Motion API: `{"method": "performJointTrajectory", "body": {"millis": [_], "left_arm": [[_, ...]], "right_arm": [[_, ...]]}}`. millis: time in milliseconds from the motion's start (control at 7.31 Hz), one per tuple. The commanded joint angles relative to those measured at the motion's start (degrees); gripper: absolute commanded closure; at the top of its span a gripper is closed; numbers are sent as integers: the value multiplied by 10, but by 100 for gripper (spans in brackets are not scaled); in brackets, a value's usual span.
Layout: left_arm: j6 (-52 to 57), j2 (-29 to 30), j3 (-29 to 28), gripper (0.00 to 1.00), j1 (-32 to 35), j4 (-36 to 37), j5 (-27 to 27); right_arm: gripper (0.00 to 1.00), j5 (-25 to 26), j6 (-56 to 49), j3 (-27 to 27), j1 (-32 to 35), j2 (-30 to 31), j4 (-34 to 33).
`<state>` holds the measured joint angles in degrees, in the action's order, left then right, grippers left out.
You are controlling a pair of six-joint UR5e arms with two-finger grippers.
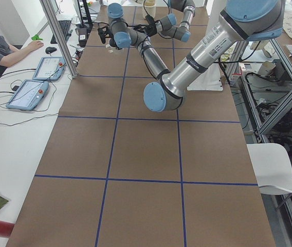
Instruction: Left arm hands cup to right arm to dump lemon
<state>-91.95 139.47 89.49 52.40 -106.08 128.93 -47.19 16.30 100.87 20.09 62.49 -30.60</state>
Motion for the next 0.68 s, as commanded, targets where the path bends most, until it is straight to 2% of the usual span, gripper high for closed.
{"method": "performJointTrajectory", "body": {"millis": [0, 273, 547], "left_arm": [[1, -1, 2, 100, 10, 0, -3], [21, -21, 7, 100, 15, 4, 2], [56, -58, 28, 100, 25, 4, 3]], "right_arm": [[1, 3, 35, 16, -1, 16, -1], [1, -7, 124, 16, 32, 19, -89], [1, -103, 183, 16, 93, 22, -170]]}}
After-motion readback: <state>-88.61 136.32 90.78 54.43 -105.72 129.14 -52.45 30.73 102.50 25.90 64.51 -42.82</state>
